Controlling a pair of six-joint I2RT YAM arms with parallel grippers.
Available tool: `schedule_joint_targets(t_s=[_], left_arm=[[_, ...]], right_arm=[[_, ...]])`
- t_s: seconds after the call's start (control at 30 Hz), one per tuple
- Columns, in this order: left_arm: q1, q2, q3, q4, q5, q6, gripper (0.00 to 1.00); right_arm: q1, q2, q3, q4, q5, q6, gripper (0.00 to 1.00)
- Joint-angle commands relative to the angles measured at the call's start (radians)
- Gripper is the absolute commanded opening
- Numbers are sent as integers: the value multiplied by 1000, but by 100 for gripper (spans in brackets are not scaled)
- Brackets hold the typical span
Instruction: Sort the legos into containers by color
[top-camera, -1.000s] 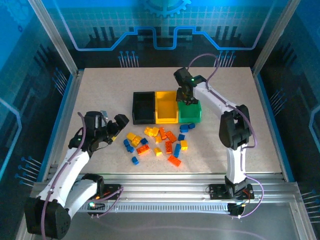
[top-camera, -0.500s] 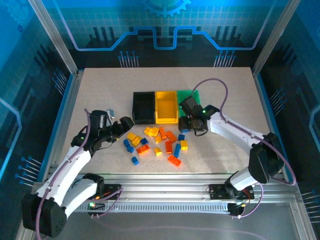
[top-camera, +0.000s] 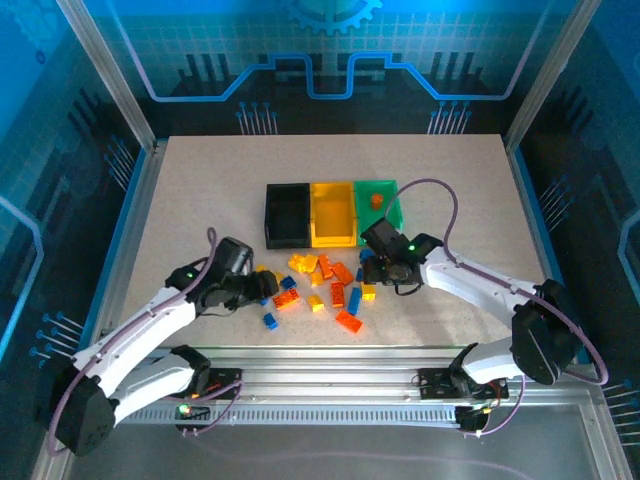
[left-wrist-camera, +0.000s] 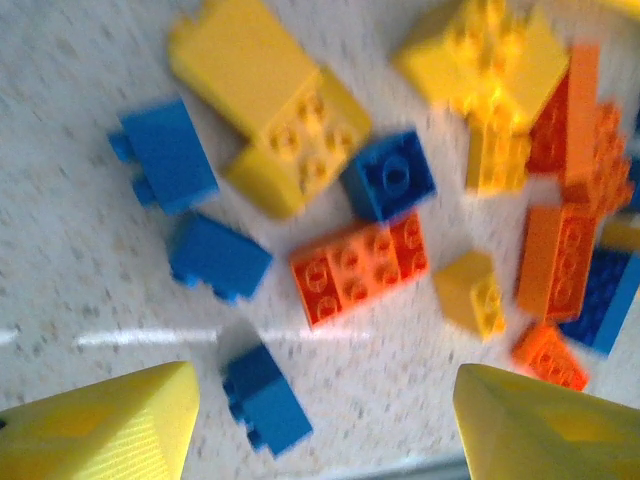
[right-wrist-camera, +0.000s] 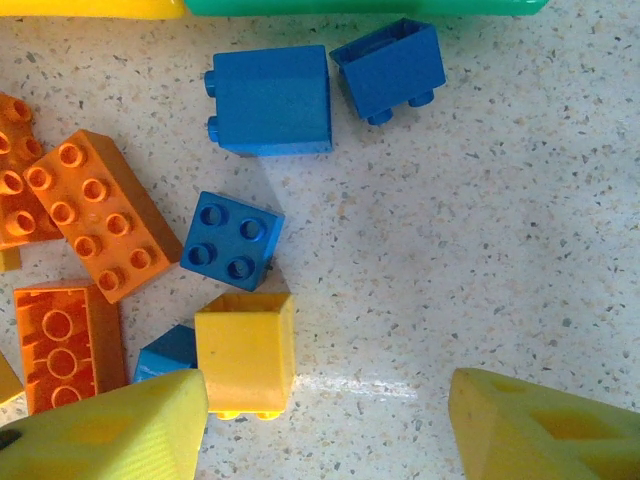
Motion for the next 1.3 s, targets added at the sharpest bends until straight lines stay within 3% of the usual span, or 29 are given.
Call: schedule_joint_targets(t_s=[0.0,0.33,0.67,1.13,1.27], left_arm=[[-93,20,-2,-124,-68,-35,70],[-161,140,-88,80,-25,-99,65],[-160,268,-109,140,-42,-82,55],[-162,184,-107,72,-26,-81,20],[-169,137,-52,35,-24,-87,14]], right_arm=[[10,-33,-17,23,40,17,66],[6,-44,-34,43,28,3,66],[-10,-105,-87,51,35,4,67],[-36,-91,-90,61,29,7,67],[-45,-91,-93,64,28,14,67]])
